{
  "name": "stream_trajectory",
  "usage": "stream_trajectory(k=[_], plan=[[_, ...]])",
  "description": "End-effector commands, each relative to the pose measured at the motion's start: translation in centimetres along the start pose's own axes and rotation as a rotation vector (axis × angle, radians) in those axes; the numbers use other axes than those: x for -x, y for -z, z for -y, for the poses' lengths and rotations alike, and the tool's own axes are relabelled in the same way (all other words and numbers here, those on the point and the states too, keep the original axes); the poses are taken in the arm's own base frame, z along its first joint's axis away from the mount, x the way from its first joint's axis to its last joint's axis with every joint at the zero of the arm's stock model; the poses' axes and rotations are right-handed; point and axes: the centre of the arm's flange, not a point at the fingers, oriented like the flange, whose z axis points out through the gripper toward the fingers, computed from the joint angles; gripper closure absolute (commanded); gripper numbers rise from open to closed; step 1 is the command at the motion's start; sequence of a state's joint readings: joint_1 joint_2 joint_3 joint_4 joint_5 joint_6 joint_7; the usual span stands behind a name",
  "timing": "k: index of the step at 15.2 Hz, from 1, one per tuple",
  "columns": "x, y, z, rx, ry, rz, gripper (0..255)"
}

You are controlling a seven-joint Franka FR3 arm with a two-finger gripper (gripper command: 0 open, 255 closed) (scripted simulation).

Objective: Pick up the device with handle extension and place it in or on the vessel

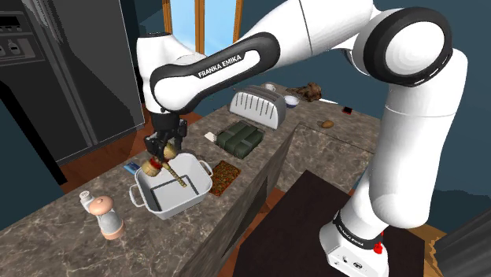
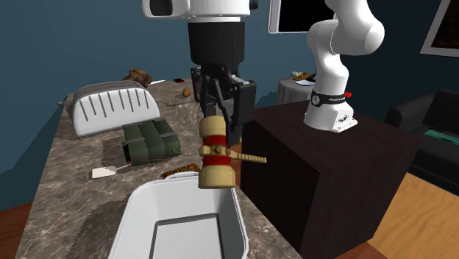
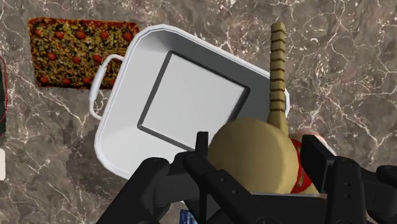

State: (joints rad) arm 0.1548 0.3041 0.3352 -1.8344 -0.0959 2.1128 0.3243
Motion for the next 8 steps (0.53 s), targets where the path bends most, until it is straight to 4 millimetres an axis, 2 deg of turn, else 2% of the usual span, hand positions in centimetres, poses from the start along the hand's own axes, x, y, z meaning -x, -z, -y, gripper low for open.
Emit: stream_trajectory(k=[1, 6, 8], plan=[[-1.4, 0.5, -2.4, 0.000, 0.002, 0.000, 255], [-4.0, 1.7, -8.4, 0.000, 0.002, 0.000, 255], [-4.0, 0.7, -8.4, 0.000, 0.002, 0.000, 255]])
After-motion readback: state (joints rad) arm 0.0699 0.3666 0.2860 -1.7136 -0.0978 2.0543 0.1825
